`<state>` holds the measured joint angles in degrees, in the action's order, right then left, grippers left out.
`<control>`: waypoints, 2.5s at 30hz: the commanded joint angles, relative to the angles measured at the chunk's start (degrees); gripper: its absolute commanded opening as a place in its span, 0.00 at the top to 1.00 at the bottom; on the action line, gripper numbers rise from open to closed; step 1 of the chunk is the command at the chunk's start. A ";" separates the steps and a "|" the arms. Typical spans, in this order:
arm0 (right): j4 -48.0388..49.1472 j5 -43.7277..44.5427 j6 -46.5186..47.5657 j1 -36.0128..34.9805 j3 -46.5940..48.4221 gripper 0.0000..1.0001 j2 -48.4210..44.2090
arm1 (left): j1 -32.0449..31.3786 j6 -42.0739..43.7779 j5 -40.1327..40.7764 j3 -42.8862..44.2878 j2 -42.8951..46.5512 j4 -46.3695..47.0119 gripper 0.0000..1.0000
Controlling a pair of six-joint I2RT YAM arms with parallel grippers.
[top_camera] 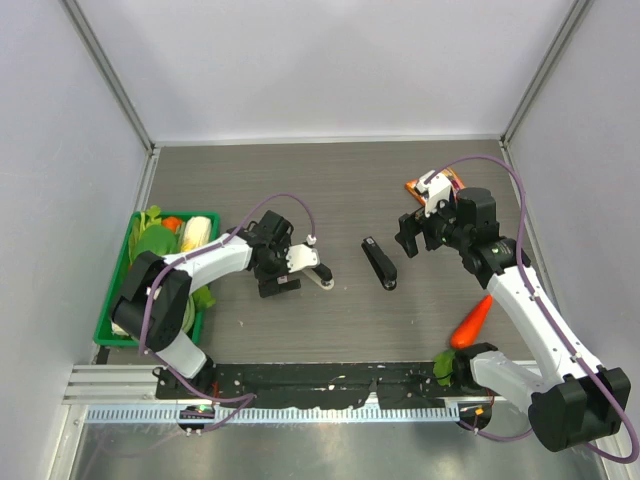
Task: Load the staples into the stapler
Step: Pick up the staple box from the center of the board, then place the staple box at the center of the board.
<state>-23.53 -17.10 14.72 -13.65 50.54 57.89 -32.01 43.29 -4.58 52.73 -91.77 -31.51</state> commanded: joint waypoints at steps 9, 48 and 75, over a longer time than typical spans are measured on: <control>2.79 -0.74 0.04 0.20 -0.09 0.03 -0.76 | 3.61 2.24 -4.73 3.69 -6.75 -2.94 0.05; 2.70 -2.23 -0.31 0.11 -0.09 0.03 -1.37 | 4.24 -3.38 -13.70 7.56 5.01 -9.62 0.62; -0.99 -18.40 5.05 -14.81 5.17 0.03 0.81 | -8.95 -14.02 -19.32 26.89 9.68 -22.90 0.65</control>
<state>-25.52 -33.23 17.69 -25.28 51.27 55.75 -40.77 32.69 -18.59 74.70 -82.78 -52.31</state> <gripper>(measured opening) 0.969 0.437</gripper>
